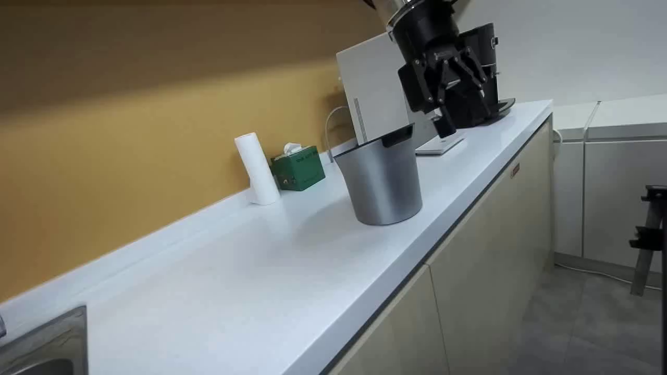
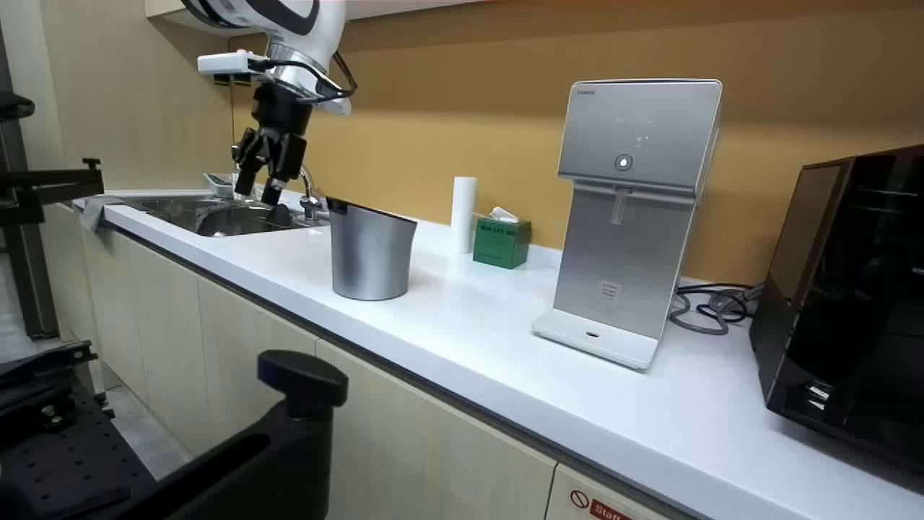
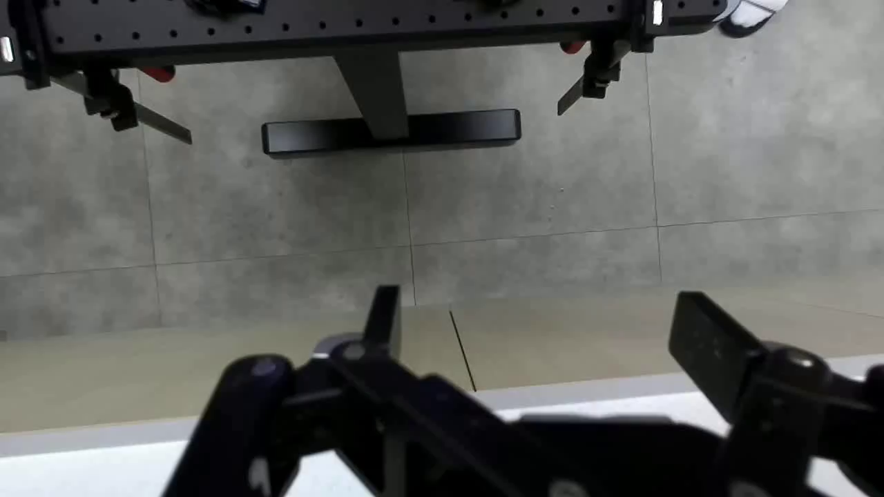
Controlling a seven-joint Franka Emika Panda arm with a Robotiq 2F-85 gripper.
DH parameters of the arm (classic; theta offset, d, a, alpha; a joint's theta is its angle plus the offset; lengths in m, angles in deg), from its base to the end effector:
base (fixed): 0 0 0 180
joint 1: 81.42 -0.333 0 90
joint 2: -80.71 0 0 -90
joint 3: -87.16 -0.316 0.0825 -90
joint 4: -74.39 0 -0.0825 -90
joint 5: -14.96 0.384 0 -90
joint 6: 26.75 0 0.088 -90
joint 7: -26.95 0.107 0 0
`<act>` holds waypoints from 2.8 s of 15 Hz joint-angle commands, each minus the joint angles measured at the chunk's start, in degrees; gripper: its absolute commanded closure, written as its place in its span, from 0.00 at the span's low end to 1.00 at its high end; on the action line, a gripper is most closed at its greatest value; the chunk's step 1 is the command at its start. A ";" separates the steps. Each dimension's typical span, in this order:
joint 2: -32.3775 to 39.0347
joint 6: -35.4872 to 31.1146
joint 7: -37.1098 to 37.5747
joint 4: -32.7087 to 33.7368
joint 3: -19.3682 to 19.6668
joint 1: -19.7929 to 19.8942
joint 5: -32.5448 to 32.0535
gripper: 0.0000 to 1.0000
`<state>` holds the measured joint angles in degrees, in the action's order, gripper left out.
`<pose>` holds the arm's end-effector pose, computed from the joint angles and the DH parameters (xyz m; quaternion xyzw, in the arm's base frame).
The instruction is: Take the black thing out of the metal can
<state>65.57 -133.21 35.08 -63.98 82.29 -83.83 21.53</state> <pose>0.4128 0.0617 0.3902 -0.9879 0.0345 0.1499 0.0213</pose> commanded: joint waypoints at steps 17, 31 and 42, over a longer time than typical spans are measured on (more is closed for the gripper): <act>-1.17 -11.58 -1.13 1.57 -0.28 0.39 -7.57 0.00; 1.42 -11.72 -29.87 11.63 2.72 -1.24 -13.98 0.00; 12.38 -1.03 -68.82 22.92 4.24 -1.71 -13.23 0.00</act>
<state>74.09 -136.60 -25.28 -46.21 86.29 -85.22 8.24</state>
